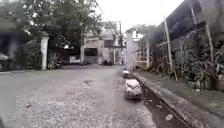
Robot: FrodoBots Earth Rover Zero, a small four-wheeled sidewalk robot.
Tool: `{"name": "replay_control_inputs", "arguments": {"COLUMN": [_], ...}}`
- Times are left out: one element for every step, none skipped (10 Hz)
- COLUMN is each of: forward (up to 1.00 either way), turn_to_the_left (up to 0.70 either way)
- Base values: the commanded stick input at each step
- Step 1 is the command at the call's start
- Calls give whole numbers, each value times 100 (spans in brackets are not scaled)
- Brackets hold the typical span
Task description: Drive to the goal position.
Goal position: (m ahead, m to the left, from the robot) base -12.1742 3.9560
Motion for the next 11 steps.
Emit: {"name": "replay_control_inputs", "arguments": {"forward": [0,0,0,0,0,0,0,0,41,50,50], "turn_to_the_left": [45,45,45,45,45,45,45,45,30,27,27]}}
